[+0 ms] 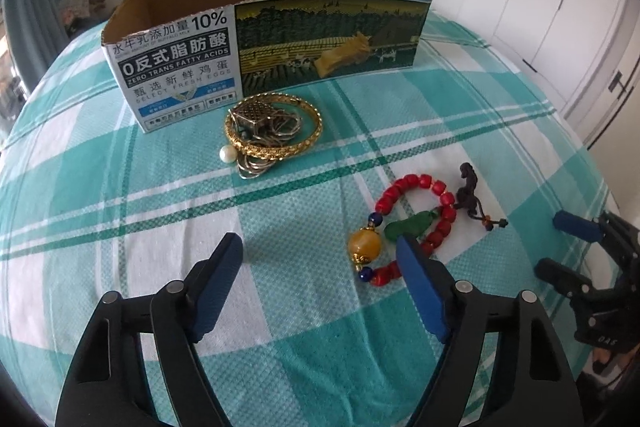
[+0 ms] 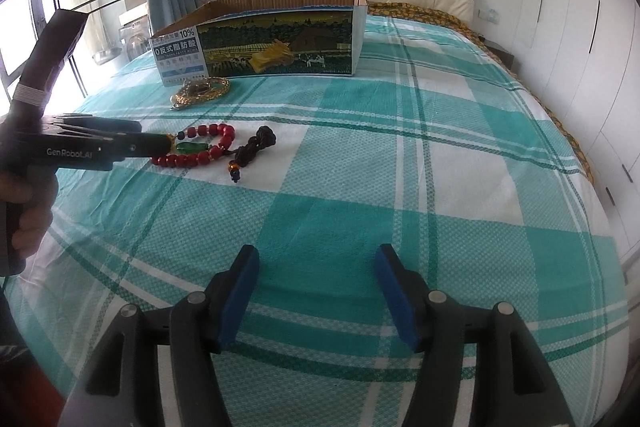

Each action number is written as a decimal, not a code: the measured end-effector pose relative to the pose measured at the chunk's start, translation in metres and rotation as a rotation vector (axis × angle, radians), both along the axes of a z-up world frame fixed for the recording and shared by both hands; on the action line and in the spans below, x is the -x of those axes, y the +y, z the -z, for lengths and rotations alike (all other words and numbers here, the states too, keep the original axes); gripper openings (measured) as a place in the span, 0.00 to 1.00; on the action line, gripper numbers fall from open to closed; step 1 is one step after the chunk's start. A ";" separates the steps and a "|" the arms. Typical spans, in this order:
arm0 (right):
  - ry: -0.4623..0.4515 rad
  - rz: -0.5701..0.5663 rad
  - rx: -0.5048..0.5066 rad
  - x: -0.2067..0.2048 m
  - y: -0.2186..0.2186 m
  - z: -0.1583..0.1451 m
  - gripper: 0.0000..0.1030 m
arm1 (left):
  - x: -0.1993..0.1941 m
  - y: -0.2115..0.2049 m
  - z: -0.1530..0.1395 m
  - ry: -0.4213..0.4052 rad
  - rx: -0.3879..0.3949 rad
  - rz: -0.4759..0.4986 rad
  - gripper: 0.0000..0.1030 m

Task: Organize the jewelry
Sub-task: 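Grasp the red bead bracelet with the left tool while the right grasps the black bead string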

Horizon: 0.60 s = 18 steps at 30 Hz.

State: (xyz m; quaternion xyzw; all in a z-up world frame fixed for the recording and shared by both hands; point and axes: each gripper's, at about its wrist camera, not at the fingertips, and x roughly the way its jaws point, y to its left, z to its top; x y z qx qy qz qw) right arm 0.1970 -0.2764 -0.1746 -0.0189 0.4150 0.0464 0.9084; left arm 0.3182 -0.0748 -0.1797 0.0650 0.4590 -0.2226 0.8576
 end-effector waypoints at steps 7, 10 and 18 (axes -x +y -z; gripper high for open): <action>0.009 -0.013 -0.004 -0.001 0.001 0.000 0.65 | 0.014 -0.017 0.000 -0.045 -0.044 0.062 0.16; 0.012 -0.019 -0.004 -0.002 0.002 0.000 0.66 | 0.022 -0.019 0.000 -0.068 -0.069 0.057 0.15; 0.065 -0.028 -0.178 -0.014 -0.007 -0.007 0.66 | 0.043 0.029 -0.012 -0.056 -0.028 -0.073 0.16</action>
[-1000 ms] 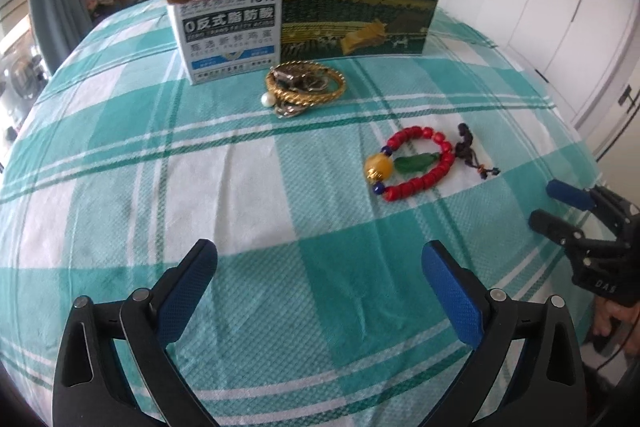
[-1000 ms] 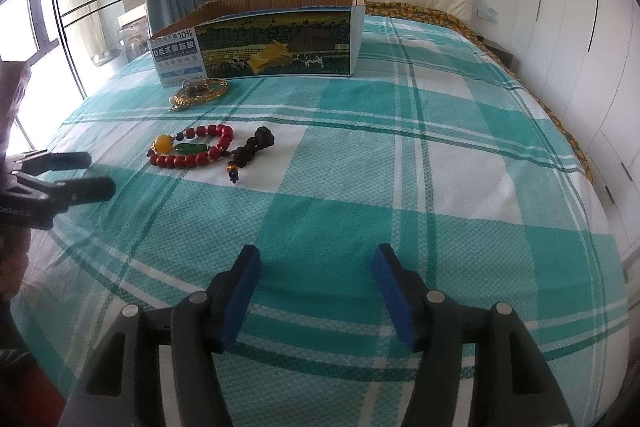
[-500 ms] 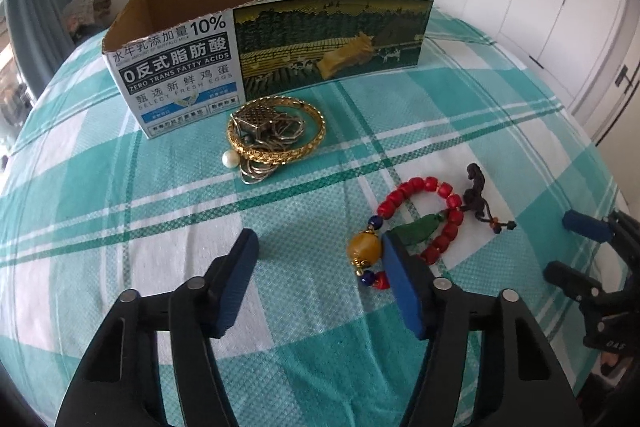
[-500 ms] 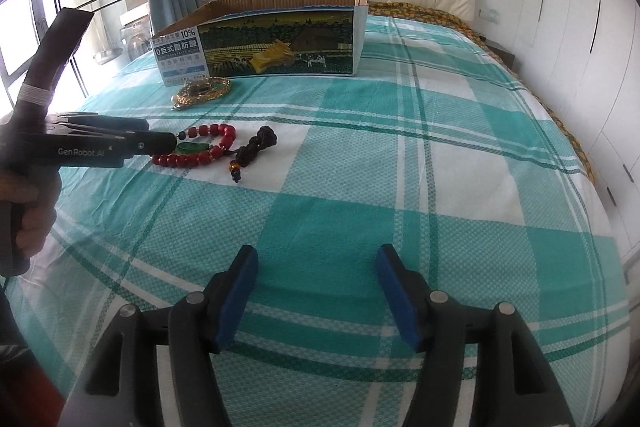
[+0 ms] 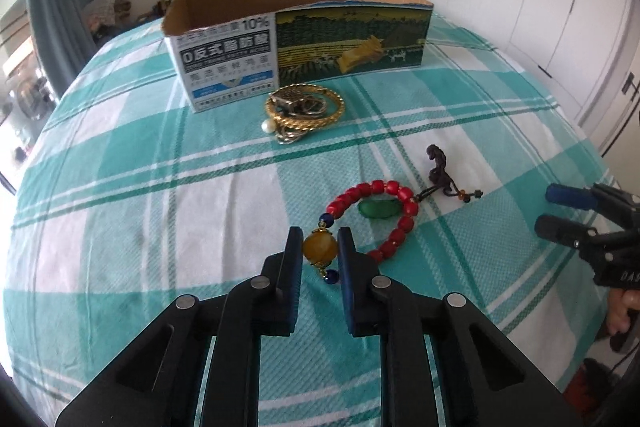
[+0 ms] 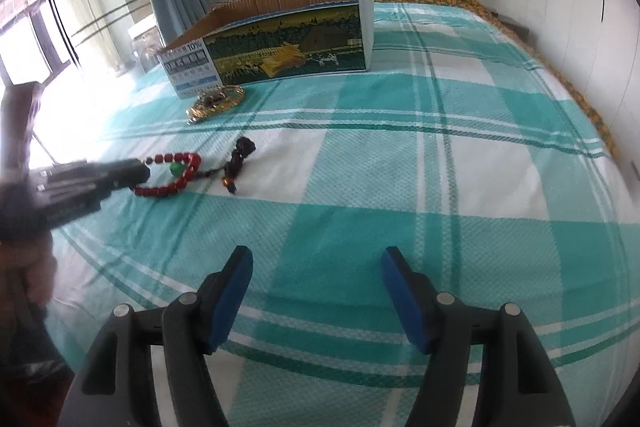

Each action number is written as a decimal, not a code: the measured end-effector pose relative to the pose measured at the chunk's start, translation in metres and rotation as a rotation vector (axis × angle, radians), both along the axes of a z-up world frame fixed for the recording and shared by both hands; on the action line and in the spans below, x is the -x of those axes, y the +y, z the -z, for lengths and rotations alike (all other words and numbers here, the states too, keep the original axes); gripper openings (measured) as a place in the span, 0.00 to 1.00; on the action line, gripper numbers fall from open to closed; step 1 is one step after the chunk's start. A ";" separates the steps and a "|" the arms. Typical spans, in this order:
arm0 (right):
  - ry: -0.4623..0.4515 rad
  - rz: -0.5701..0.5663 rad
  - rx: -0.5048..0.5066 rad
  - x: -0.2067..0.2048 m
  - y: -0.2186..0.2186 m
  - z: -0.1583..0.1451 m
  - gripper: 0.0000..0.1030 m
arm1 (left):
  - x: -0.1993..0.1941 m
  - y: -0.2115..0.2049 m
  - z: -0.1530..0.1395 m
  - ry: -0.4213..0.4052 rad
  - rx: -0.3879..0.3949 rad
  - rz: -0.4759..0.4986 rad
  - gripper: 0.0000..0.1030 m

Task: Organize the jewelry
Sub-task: 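Grasp the red bead bracelet with the left tool while the right grasps the black bead string, then carry both bead pieces into the box and open both tools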

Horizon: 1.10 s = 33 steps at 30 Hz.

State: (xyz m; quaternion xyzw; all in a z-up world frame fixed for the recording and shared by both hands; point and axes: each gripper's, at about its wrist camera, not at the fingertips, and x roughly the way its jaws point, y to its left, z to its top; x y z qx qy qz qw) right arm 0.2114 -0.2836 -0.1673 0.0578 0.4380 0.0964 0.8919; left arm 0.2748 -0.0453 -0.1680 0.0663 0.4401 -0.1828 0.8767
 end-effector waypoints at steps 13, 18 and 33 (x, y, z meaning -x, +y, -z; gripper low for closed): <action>0.005 -0.125 0.031 -0.072 0.078 0.001 0.61 | 0.006 0.024 0.008 -0.008 0.007 -0.108 0.55; -0.039 -0.113 0.127 -0.075 0.091 0.005 0.47 | 0.005 0.020 0.015 -0.011 0.003 -0.108 0.57; -0.079 -0.075 -0.113 -0.030 0.039 -0.057 0.13 | 0.022 0.026 -0.025 -0.024 0.126 -0.074 0.15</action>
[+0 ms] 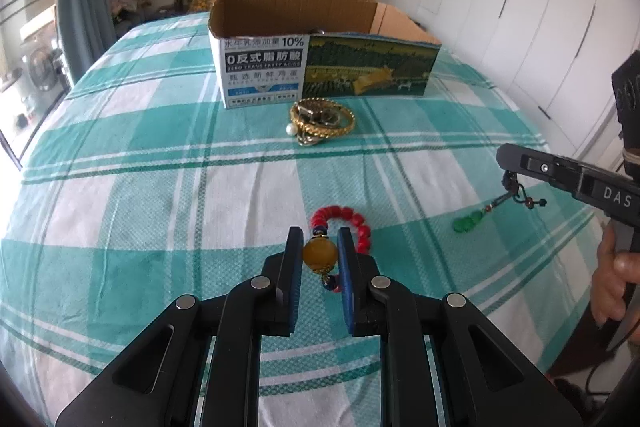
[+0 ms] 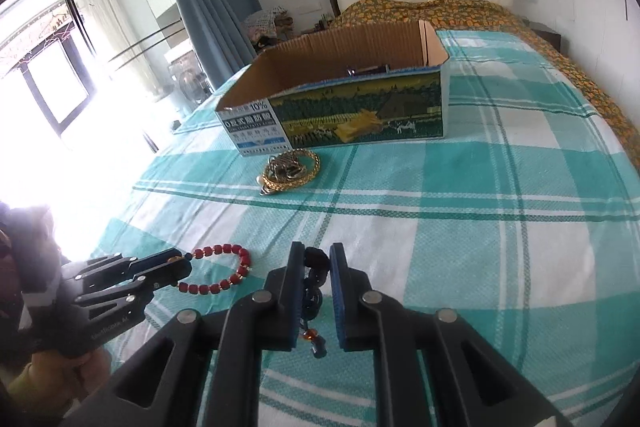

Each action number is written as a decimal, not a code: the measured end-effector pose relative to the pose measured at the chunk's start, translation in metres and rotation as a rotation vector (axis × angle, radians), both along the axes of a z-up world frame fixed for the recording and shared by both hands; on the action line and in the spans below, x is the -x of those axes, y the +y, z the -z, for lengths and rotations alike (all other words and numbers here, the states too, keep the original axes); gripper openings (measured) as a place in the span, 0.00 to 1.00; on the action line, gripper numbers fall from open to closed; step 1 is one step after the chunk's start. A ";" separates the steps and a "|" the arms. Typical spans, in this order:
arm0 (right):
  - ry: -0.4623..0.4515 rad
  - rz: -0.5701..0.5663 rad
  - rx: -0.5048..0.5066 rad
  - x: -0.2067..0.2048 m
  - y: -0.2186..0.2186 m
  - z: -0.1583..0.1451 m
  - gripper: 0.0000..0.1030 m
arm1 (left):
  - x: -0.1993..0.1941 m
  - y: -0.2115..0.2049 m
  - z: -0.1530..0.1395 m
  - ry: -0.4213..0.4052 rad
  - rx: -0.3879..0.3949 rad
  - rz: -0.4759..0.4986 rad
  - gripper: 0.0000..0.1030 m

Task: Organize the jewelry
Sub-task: 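Carry both bead pieces into the box and open both tools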

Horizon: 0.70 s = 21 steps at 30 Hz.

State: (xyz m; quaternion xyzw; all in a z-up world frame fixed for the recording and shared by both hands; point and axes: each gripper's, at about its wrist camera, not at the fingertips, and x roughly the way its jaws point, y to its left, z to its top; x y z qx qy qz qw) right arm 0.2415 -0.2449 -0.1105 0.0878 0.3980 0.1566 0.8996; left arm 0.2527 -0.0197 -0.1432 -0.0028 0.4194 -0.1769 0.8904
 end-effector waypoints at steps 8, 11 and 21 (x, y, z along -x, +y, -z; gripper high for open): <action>-0.042 -0.026 -0.003 0.018 -0.011 -0.042 0.13 | -0.006 0.009 -0.046 0.011 0.090 0.012 0.15; -0.047 -0.041 -0.008 0.015 -0.012 -0.052 0.12 | -0.013 0.014 -0.063 0.011 0.112 0.010 0.15; -0.072 -0.083 -0.013 -0.022 -0.009 -0.089 0.12 | -0.062 0.013 -0.119 -0.049 0.133 0.030 0.15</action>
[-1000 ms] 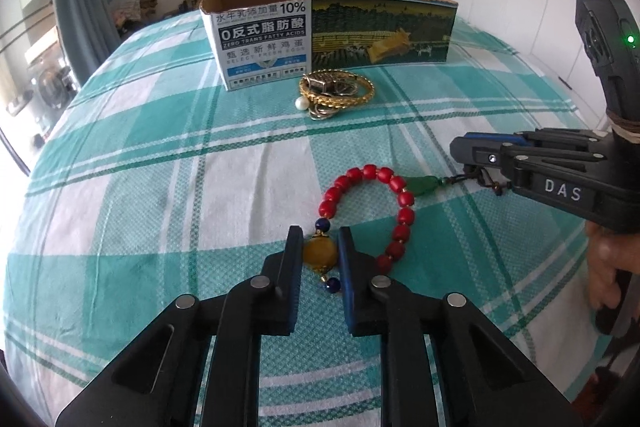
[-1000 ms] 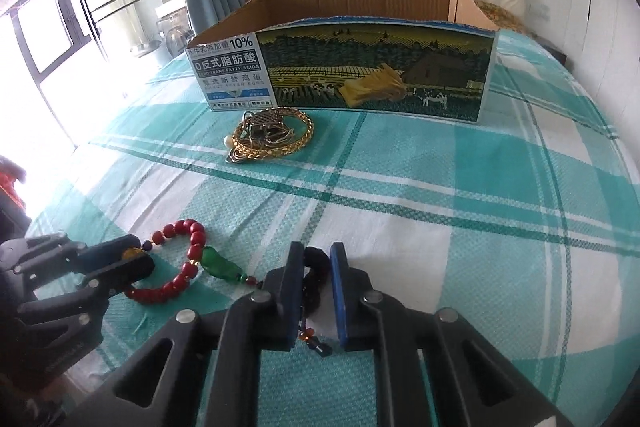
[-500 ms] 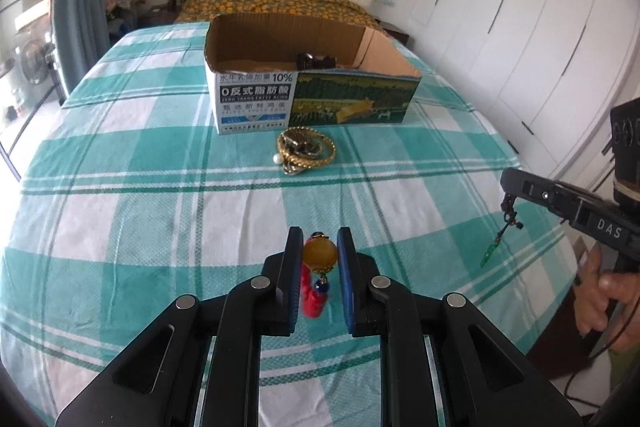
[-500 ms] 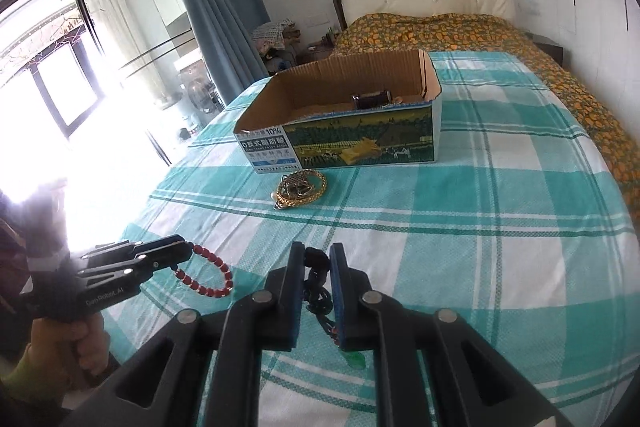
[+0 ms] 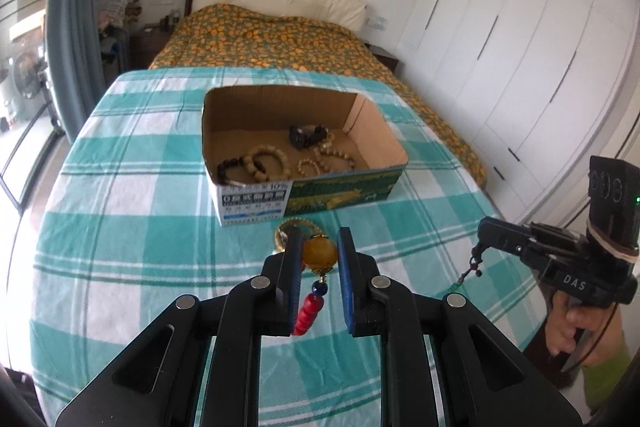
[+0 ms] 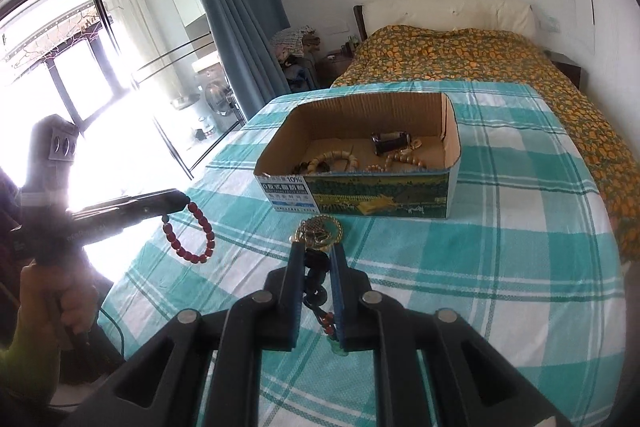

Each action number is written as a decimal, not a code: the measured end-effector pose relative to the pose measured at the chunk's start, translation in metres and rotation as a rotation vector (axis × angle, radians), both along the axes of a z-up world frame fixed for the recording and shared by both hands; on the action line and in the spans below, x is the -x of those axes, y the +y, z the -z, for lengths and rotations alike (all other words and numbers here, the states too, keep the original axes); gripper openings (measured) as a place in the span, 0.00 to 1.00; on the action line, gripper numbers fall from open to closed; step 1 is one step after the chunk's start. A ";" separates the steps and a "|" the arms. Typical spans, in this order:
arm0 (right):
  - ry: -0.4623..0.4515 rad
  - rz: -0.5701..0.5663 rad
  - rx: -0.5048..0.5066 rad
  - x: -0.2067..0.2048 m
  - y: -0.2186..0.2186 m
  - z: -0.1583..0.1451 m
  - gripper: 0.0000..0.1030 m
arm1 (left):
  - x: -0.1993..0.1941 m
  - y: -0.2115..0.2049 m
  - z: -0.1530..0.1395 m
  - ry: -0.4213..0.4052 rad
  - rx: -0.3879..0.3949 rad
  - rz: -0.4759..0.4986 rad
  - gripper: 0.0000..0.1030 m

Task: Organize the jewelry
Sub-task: 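Carry both bead pieces into the box and open both tools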

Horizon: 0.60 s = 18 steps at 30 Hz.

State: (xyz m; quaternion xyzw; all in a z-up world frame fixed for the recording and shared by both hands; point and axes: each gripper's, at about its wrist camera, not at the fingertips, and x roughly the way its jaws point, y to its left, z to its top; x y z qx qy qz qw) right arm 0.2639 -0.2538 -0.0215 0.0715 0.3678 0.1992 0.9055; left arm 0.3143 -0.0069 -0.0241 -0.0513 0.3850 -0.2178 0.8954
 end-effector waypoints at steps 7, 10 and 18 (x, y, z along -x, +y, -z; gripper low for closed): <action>-0.060 -0.014 -0.004 -0.057 0.001 -0.042 0.12 | -0.056 -0.011 -0.036 -0.058 -0.002 0.012 0.15; -0.095 -0.010 0.025 -0.089 0.002 -0.058 0.12 | -0.085 -0.018 -0.041 -0.068 -0.004 0.010 0.15; -0.062 0.017 0.108 -0.178 -0.006 -0.046 0.12 | -0.167 -0.039 -0.016 -0.026 -0.027 -0.003 0.15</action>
